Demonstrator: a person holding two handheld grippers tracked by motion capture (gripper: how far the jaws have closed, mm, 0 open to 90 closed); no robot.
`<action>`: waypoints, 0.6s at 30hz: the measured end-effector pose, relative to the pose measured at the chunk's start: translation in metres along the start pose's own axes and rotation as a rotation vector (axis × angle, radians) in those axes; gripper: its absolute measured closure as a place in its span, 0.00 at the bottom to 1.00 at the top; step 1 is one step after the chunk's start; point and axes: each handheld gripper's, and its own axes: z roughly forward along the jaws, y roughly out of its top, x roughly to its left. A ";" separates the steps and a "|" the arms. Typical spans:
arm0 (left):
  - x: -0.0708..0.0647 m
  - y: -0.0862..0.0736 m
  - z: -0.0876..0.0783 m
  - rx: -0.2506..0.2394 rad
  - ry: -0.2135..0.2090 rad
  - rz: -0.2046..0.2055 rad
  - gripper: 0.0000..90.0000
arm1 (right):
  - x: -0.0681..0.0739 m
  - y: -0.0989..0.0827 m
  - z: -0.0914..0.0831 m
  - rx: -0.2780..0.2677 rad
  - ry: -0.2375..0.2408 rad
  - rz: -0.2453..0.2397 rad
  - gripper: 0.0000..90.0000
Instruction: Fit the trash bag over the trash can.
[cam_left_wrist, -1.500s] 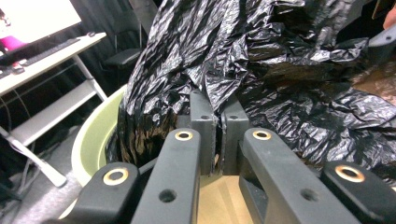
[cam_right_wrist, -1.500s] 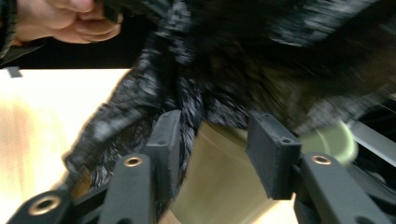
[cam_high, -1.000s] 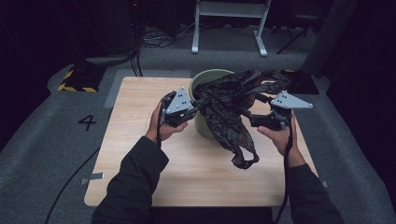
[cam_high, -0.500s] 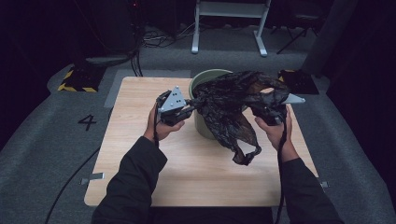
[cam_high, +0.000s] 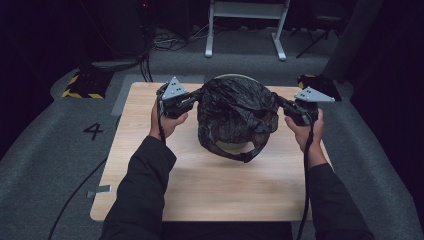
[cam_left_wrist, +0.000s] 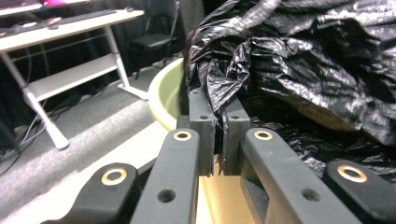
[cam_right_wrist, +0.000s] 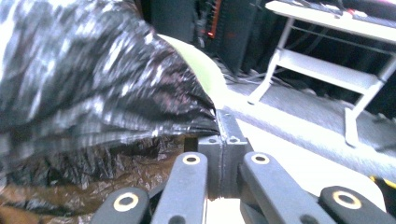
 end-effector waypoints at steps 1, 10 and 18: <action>0.005 -0.002 0.003 -0.003 -0.001 -0.021 0.96 | -0.003 -0.001 0.003 0.007 -0.013 0.001 1.00; 0.031 -0.016 0.030 0.003 -0.008 -0.157 0.96 | -0.022 -0.003 0.039 0.018 0.057 0.083 0.98; 0.038 -0.031 0.053 0.099 -0.019 -0.202 0.96 | -0.029 -0.016 0.064 0.055 0.195 0.179 1.00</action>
